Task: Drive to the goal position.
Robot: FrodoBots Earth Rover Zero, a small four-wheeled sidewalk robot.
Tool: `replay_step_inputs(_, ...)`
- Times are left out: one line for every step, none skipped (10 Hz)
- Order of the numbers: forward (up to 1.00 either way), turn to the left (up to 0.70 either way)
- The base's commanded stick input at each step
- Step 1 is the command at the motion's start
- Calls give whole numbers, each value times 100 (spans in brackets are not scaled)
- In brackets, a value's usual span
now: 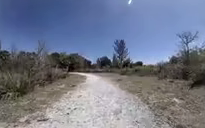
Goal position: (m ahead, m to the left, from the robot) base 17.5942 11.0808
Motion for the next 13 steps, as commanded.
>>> replay_step_inputs(70, 0)
replay_step_inputs(70, 0)
replay_step_inputs(70, 0)
replay_step_inputs(70, 0)
replay_step_inputs(70, 0)
replay_step_inputs(70, 0)
replay_step_inputs(70, 0)
replay_step_inputs(70, 0)
replay_step_inputs(70, 0)
replay_step_inputs(70, 0)
replay_step_inputs(70, 0)
replay_step_inputs(70, 0)
replay_step_inputs(70, 0)
